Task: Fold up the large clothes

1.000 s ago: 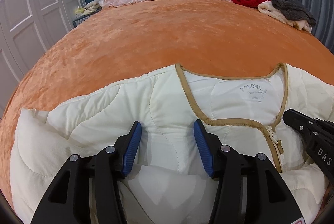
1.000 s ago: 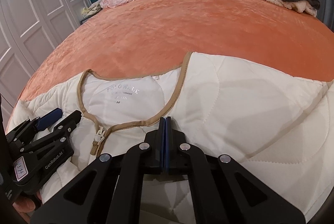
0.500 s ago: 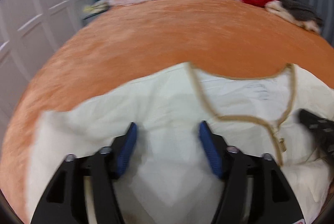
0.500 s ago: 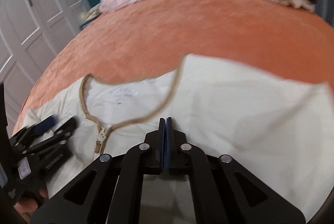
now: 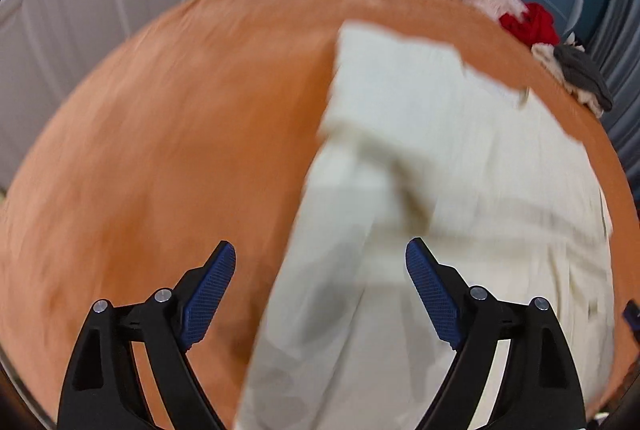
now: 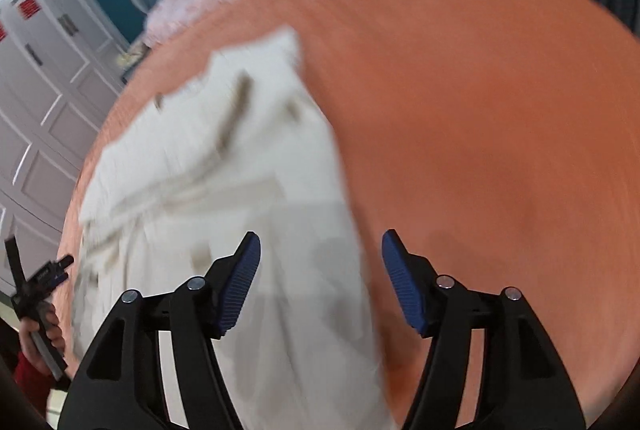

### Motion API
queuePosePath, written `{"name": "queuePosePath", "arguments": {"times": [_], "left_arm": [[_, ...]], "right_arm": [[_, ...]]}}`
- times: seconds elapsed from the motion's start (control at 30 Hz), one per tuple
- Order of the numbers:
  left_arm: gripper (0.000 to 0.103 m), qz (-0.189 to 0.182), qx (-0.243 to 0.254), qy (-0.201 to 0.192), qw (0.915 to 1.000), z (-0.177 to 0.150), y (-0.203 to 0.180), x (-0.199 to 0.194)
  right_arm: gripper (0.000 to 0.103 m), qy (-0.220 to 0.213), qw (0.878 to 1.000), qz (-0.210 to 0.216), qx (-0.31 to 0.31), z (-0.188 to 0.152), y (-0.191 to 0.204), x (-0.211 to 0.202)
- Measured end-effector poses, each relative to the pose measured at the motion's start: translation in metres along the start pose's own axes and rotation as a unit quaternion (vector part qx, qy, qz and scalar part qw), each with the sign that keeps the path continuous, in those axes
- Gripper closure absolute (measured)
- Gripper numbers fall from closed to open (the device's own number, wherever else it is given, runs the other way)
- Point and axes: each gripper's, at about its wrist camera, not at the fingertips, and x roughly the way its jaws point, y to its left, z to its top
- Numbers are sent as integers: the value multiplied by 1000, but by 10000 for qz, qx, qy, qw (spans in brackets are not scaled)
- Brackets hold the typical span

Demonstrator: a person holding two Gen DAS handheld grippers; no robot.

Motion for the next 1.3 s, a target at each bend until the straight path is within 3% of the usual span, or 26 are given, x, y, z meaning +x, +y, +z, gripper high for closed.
{"name": "queuePosePath", "arguments": {"times": [0.17, 0.37, 0.4, 0.53, 0.63, 0.73, 0.87, 1.03, 1.13, 1.3], "left_arm": [[18, -269, -470, 581, 9968, -67, 25, -11], [23, -425, -484, 593, 9962, -85, 8, -21], [29, -350, -428, 591, 9967, -86, 2, -21], [60, -103, -49, 577, 9983, -90, -12, -26], [81, 141, 193, 517, 9984, -91, -18, -35], [88, 138, 186, 485, 9986, -90, -19, -41], [91, 140, 270, 384, 9988, -89, -23, -53], [94, -115, 266, 332, 9990, -92, -23, -77], [95, -294, 397, 526, 9974, -105, -17, -95], [96, -446, 678, 1140, 9902, -155, 2, -140]], "right_arm": [[41, 467, 9979, 126, 435, -54, -29, -9], [39, 477, 9976, 313, 386, -63, -9, -2], [42, 484, 9980, 249, 321, -65, -5, -2], [83, 484, 9988, 38, -44, -70, 12, -2], [92, 397, 9991, -75, -147, -67, 16, -8], [94, 324, 9992, -104, -223, -66, 17, -16], [95, 220, 9987, -167, -423, -68, 25, -29], [96, 243, 9972, -204, -679, -69, 31, -49], [96, 487, 9936, -297, -979, -80, 31, -67], [97, 1334, 9791, -505, -1451, -130, 21, -112]]}}
